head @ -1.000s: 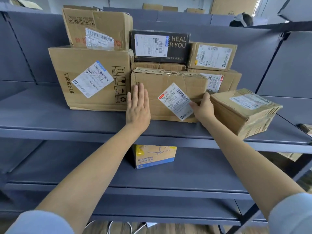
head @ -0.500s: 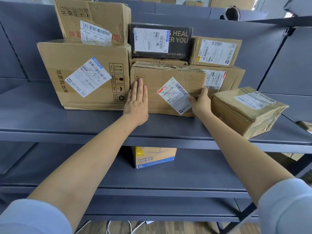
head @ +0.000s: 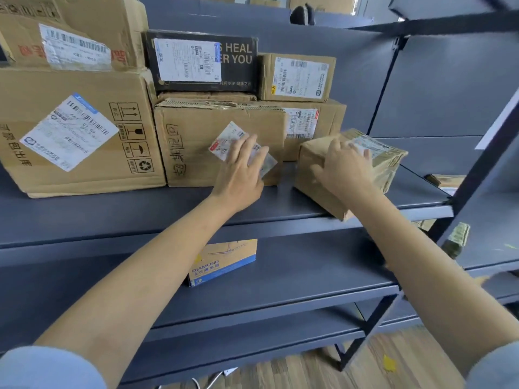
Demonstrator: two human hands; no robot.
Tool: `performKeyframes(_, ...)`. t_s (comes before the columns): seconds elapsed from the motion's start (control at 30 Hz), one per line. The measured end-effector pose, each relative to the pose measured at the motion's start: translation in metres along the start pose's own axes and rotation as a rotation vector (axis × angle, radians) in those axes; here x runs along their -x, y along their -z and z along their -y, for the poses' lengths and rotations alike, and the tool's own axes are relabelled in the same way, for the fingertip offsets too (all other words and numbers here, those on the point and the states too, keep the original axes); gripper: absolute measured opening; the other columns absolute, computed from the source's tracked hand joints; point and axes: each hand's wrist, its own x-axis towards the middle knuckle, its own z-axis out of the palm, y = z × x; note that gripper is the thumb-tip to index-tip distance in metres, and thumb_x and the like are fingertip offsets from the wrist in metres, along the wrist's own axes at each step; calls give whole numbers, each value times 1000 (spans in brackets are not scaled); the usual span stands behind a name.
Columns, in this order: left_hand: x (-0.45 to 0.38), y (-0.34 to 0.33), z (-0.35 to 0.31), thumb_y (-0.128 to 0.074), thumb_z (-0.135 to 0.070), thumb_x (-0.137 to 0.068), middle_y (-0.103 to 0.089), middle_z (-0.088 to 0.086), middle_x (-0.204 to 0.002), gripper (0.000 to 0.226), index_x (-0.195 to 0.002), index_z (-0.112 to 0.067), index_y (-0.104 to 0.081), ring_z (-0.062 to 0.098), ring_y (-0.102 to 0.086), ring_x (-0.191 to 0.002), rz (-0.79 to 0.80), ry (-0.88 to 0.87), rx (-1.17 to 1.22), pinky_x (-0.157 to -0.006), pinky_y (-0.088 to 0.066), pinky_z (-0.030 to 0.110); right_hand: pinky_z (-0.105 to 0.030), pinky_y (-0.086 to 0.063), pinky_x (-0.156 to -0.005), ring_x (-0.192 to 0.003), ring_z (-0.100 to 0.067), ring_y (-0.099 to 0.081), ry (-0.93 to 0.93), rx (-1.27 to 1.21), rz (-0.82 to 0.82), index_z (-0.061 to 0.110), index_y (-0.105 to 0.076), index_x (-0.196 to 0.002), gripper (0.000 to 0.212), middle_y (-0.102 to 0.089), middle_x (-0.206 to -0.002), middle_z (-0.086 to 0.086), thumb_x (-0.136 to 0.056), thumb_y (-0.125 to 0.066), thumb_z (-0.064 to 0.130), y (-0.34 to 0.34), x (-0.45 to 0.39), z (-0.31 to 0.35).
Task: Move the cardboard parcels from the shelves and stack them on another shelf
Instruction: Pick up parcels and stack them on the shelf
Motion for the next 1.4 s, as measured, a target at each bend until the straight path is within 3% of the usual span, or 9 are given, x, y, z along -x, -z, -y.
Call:
performKeyframes(0.17, -20, -15, -31, -41, 2, -71, -64, 17, -92, 32, -84, -2, -70, 28, -44, -96, -227, -174, 102, -80, -46, 41, -49, -19, -109, -96, -28, -51, 59, 39, 70, 21, -61, -111, 23, -59, -89, -3, -88, -56, 24, 11, 24, -63)
performKeyframes(0.27, -35, -17, -51, -38, 1, -74, -64, 15, -85, 33, -79, 0, -70, 33, -56, -84, -251, -151, 222, -70, -50, 40, -47, -23, -112, -118, -26, -47, -37, -288, 128, 40, -59, -122, 47, -60, -119, -1, -82, -63, 16, 28, 37, -108)
performKeyframes(0.47, -67, -14, -104, -43, -39, -95, -47, 12, -136, 51, -136, -7, -43, 26, -41, -127, 289, 220, 663, -105, -35, 44, -37, -47, -75, -96, -25, -56, -543, -962, 102, 13, -54, -114, 60, -56, -108, -4, -71, -60, 54, 26, 45, -152)
performKeyframes(0.57, -73, -12, -130, -38, -50, -95, -22, 11, -154, 69, -149, -13, -17, 26, -21, -142, 461, 398, 898, -115, -20, 43, -44, -57, -68, -82, -29, -62, -588, -1031, 324, 13, -58, -94, 20, -60, -92, -8, -92, -58, 33, 21, 42, -155)
performKeyframes(0.93, -69, 15, -170, -39, -29, -100, -3, 15, -157, 70, -150, -27, 10, 23, -3, -145, 401, 324, 1001, -110, -11, 33, -26, -53, -73, -79, -17, -62, -139, -859, -317, 13, -71, -102, 28, -67, -88, -4, -78, -66, 1, 58, 2, -163)
performKeyframes(1.03, -63, 10, -163, -49, -25, -95, -45, 16, -128, 74, -150, -18, 1, 32, -46, -117, 205, 400, 816, -101, -36, 34, -18, -50, -73, -87, -17, -60, -88, -786, -393, 11, -69, -111, 36, -65, -98, 1, -81, -60, -7, 54, -11, -167)
performKeyframes(1.17, -53, 1, -135, -61, -29, -86, -38, 21, -126, 81, -147, -11, -10, 36, -39, -116, 132, 563, 400, -97, -34, 41, -4, -45, -78, -106, -21, -59, 26, -746, -299, 7, -67, -114, 37, -64, -113, -6, -83, -58, -11, 12, -20, -175)
performKeyframes(1.3, -52, -12, -109, -67, -28, -82, -24, 21, -146, 89, -150, -17, -11, 37, -28, -131, 150, 307, 177, -108, -27, 45, -34, -38, -108, -136, -19, -38, 122, -763, -173, 17, -65, -111, 44, -52, -139, -13, -82, -55, -15, -4, -38, -181)
performKeyframes(1.4, -57, -29, -102, -75, -20, -69, -27, 24, -150, 96, -145, -18, -16, 46, -26, -136, 67, 27, 27, -109, -22, 56, -19, -44, -94, -128, -10, -38, 143, -777, -98, 12, -60, -110, 41, -47, -143, -8, -82, -54, -18, 1, -44, -174)
